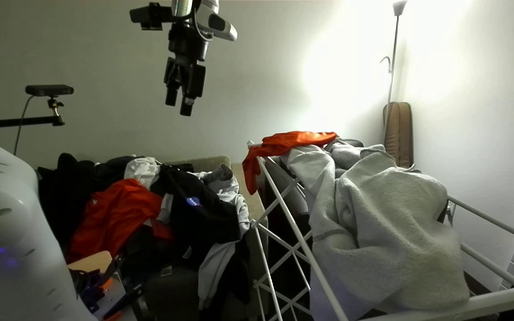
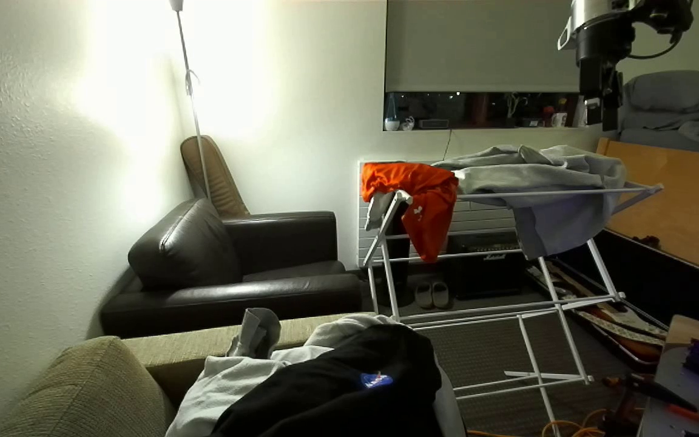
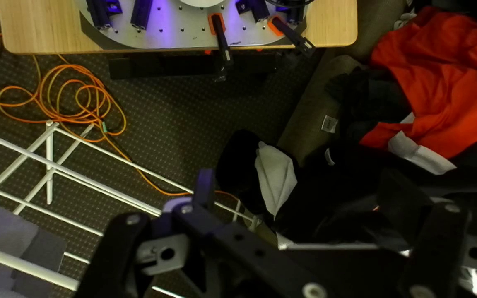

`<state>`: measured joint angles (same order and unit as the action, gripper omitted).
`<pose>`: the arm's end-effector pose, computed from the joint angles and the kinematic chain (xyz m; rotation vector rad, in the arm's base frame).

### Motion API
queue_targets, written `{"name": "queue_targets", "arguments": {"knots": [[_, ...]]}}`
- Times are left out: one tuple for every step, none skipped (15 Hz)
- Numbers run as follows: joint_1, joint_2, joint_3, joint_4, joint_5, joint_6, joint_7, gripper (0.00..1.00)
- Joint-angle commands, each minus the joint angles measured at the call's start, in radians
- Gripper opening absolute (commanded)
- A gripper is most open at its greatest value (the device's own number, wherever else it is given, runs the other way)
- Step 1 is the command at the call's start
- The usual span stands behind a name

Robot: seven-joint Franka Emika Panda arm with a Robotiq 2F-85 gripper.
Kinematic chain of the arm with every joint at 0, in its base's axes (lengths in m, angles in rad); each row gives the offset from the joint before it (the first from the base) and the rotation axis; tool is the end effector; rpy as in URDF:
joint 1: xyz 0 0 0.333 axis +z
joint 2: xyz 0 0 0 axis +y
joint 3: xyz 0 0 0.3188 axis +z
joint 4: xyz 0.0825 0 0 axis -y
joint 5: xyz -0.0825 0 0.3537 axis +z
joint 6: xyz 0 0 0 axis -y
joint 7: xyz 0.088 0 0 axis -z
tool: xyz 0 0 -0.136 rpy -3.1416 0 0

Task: Put the orange cloth on the couch

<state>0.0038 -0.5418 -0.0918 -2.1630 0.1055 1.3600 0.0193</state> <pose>0.3136 -0.0183 0.5599 -2.9550 0.1175 0.3850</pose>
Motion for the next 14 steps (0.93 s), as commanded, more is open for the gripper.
{"name": "queue_targets", "arguments": {"knots": [[-0.023,0.003,0.016,0.003,0.006,-0.004,-0.009,1.00],[-0.023,0.003,0.016,0.003,0.006,-0.004,-0.009,1.00],[-0.023,0.003,0.016,0.003,0.006,-0.004,-0.009,1.00],[-0.023,0.003,0.016,0.003,0.006,-0.004,-0.009,1.00],[-0.023,0.003,0.016,0.003,0.006,-0.004,-0.009,1.00],[-0.023,0.003,0.016,0.003,0.006,-0.004,-0.009,1.00],[-0.023,0.003,0.016,0.003,0.006,-0.004,-0.009,1.00],[-0.023,0.003,0.016,0.003,0.006,-0.004,-0.009,1.00],[-0.023,0.003,0.016,0.003,0.006,-0.004,-0.009,1.00],[-0.023,0.003,0.016,0.003,0.006,-0.004,-0.009,1.00],[-0.023,0.003,0.016,0.003,0.006,-0.004,-0.009,1.00],[-0.022,0.015,0.017,0.010,0.005,0.002,-0.010,1.00],[-0.021,0.019,0.016,0.013,0.005,0.006,-0.014,1.00],[-0.018,0.026,0.016,0.018,0.004,0.013,-0.023,1.00]]}}
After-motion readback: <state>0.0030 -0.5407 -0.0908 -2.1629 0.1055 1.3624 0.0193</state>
